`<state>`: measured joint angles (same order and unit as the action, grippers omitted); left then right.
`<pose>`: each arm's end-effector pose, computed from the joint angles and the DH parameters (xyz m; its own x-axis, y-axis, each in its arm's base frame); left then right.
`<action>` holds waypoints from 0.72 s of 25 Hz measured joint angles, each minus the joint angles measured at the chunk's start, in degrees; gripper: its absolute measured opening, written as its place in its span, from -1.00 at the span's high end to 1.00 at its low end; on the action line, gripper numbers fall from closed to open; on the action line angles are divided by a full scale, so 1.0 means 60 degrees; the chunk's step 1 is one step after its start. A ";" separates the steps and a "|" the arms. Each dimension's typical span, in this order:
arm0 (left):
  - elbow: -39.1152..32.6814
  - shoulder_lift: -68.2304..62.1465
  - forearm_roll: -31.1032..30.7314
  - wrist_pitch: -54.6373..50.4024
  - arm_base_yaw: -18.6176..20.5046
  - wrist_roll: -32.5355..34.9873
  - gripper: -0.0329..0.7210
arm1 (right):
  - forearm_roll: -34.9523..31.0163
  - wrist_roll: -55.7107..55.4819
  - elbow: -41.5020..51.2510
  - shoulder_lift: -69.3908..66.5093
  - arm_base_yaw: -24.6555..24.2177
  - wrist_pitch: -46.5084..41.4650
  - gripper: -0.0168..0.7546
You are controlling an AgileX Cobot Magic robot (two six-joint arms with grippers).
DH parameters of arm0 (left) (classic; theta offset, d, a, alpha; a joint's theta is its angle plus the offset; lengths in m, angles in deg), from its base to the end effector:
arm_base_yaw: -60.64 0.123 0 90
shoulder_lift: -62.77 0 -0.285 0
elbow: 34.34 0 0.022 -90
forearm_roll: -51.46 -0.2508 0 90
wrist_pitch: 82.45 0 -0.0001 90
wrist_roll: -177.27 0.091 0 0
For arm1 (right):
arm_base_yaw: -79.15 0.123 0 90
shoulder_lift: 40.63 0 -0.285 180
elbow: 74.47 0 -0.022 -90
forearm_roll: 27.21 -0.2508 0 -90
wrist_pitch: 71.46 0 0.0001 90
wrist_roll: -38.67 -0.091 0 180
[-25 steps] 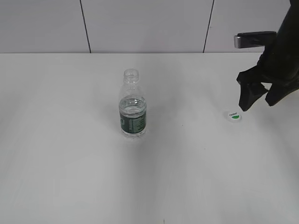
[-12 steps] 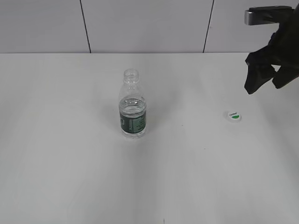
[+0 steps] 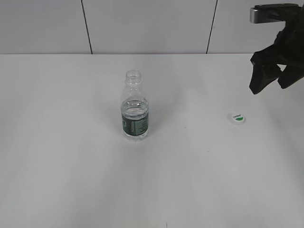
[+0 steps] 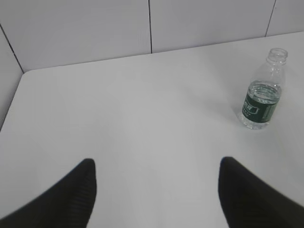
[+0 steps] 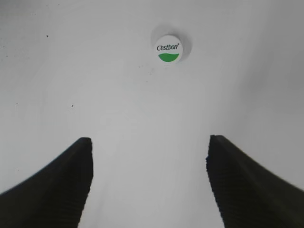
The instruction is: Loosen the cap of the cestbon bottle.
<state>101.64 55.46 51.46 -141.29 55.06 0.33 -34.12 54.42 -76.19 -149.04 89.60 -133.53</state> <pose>-0.0152 0.0015 0.3017 -0.3375 0.0866 -0.9373 0.1154 0.9921 0.0501 0.3467 0.0738 0.2537 -0.8976 -0.3844 -0.2157 -0.4049 0.9125 0.0589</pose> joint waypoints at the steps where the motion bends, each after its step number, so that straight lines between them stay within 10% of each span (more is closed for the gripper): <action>1: -0.0139 0.0000 0.0000 0.0081 0.0000 0.0000 -0.39 | 0.0000 0.0000 0.0000 0.0009 0.0000 0.0000 -0.51; 18: -0.0502 -0.0009 0.0106 -0.0371 0.0000 -0.0018 -0.38 | 0.1100 -0.0427 0.0000 0.0068 0.0000 0.0682 -0.51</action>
<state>98.63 55.41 52.10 -143.52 55.06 0.23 -27.52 51.86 -76.19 -148.63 89.60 -129.44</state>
